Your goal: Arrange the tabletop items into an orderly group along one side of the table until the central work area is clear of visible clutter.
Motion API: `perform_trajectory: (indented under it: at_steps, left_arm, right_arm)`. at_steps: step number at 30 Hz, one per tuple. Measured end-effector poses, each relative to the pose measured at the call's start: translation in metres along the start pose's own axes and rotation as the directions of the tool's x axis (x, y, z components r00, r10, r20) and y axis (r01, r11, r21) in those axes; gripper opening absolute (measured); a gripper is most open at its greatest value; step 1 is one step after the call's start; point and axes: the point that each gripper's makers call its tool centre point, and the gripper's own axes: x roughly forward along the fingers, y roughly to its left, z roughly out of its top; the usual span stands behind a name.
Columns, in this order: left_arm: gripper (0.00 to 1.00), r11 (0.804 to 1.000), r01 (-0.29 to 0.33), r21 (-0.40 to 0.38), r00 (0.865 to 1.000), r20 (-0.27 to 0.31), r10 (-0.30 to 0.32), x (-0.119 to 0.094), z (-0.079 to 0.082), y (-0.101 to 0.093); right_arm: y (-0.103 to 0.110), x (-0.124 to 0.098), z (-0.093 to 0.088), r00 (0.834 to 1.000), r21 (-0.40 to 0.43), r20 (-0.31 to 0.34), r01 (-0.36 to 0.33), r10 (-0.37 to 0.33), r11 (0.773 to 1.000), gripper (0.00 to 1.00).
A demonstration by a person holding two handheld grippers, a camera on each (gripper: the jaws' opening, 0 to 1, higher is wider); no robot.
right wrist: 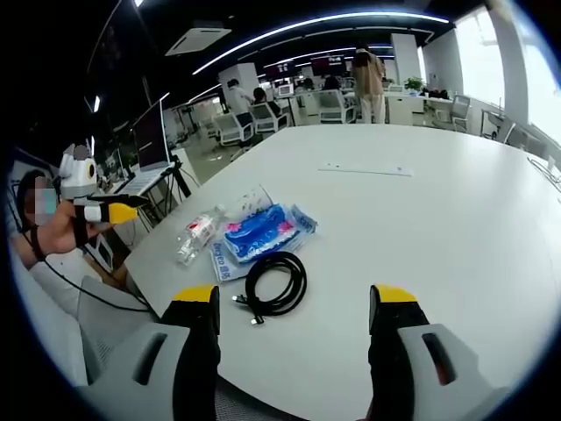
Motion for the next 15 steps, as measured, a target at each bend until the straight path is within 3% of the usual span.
perform_trajectory:
  at_steps: [15]
  left_arm:
    - [0.78, 1.000, 0.001, 0.010, 1.000, -0.008, 0.000, 0.0039, 0.0008, 0.0025]
  right_arm:
    - [0.0009, -0.0004, -0.0021, 1.000, 0.003, -0.002, 0.003, -0.003, 1.000, 0.68]
